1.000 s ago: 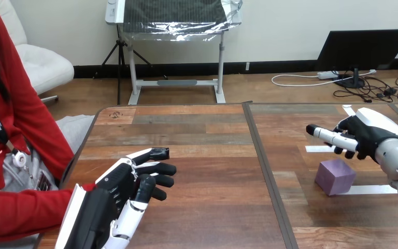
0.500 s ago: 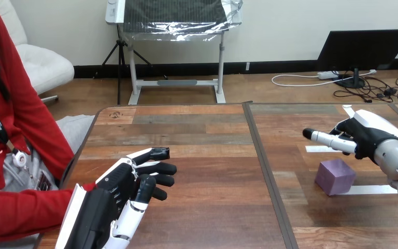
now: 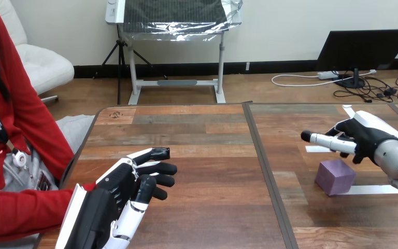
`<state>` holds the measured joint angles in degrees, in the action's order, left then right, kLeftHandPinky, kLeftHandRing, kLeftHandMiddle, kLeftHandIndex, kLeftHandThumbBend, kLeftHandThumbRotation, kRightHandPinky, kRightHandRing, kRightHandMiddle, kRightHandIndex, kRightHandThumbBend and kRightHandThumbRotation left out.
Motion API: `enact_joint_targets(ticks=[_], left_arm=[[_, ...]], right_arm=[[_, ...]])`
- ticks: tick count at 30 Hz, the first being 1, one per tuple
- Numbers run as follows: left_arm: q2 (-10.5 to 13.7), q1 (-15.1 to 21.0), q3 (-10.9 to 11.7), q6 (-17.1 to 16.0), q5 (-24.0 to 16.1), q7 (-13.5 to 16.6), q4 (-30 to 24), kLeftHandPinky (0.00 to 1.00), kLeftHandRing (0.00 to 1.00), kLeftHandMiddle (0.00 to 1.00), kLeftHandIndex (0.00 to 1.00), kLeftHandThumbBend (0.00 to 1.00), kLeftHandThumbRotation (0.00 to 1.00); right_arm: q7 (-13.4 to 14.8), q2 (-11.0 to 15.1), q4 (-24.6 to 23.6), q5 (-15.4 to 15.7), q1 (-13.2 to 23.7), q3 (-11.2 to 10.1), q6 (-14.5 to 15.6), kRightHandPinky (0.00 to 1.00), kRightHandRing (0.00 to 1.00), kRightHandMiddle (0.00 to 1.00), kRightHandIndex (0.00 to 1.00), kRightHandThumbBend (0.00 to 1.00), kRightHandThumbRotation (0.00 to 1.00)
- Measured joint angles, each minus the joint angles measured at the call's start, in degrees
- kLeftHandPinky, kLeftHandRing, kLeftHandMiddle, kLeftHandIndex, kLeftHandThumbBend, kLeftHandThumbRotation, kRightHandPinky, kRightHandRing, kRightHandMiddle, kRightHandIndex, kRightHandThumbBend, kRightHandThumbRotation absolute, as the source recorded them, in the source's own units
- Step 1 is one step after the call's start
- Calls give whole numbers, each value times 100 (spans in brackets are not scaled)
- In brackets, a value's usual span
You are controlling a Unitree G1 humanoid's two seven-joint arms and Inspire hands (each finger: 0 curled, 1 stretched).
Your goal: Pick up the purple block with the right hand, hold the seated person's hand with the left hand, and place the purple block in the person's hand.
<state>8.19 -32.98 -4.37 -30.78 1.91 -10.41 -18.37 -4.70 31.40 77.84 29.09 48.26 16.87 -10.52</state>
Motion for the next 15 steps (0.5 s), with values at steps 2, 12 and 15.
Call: enact_joint_targets(ticks=[2, 12, 15], left_arm=[[0, 0, 0, 0, 0, 0, 0, 56, 64, 68, 73, 41, 80], [1, 0, 3, 0, 0, -23, 1, 56, 64, 68, 73, 42, 80], [1, 0, 3, -1, 0, -35, 1, 56, 64, 68, 73, 41, 80]], right_arm=[[-23, 0, 0, -9, -5, -7, -12, 55, 67, 72, 75, 74, 84], [-125, 1, 0, -241, -96, -168, -195, 68, 77, 79, 78, 74, 78], [-133, 1, 0, -244, -125, -178, -201, 68, 76, 78, 77, 75, 76]])
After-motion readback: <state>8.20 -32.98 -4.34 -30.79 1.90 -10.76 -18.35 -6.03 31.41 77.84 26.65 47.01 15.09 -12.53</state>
